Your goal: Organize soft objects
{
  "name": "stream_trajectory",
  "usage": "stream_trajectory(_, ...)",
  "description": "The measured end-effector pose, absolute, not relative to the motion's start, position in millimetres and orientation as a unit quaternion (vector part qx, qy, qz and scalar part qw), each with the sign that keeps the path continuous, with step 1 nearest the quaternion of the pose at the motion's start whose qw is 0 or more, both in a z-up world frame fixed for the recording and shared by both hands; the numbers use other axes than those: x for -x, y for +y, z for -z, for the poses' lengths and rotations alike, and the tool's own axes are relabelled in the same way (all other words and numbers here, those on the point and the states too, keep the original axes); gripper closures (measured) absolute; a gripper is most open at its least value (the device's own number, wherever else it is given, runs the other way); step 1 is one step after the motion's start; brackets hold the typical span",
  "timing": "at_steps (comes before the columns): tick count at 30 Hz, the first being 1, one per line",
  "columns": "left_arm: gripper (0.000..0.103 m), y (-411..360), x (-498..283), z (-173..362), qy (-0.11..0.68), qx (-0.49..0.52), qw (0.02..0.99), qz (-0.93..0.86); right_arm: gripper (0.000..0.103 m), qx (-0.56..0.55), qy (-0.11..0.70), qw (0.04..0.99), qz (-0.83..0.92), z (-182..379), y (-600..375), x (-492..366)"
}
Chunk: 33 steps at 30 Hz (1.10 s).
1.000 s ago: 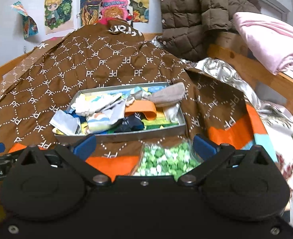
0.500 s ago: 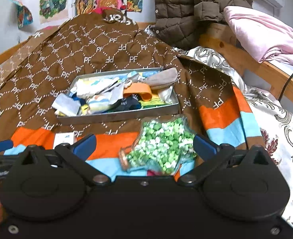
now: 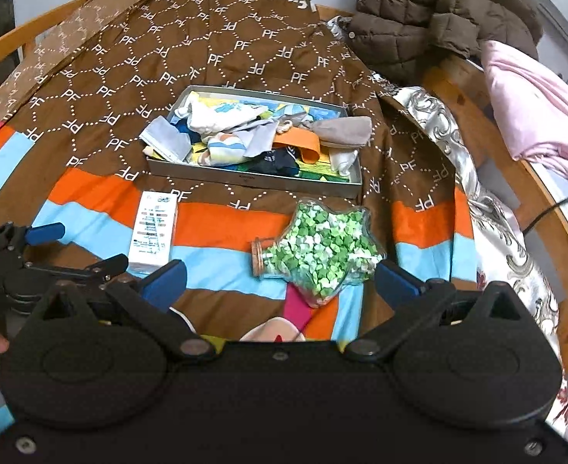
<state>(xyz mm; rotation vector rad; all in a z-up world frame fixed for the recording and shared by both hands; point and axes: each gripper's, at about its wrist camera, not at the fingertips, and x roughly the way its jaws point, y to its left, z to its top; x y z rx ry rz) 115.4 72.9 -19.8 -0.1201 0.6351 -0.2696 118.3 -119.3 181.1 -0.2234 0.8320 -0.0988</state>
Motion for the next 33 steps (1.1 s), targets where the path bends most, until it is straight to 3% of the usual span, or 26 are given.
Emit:
stream_trajectory(17,0.001,66.6,-103.4,6.9,0.281,0.051,0.956,0.071,0.0,0.073,0.403,0.912,0.028,-128.9,-142.6,-128.4)
stream_trajectory(33,0.001,42.9,-83.3,-9.3,0.271,0.016,0.962,0.035,0.0,0.051,0.336,0.94,-0.028,-137.5,-183.5,-101.5)
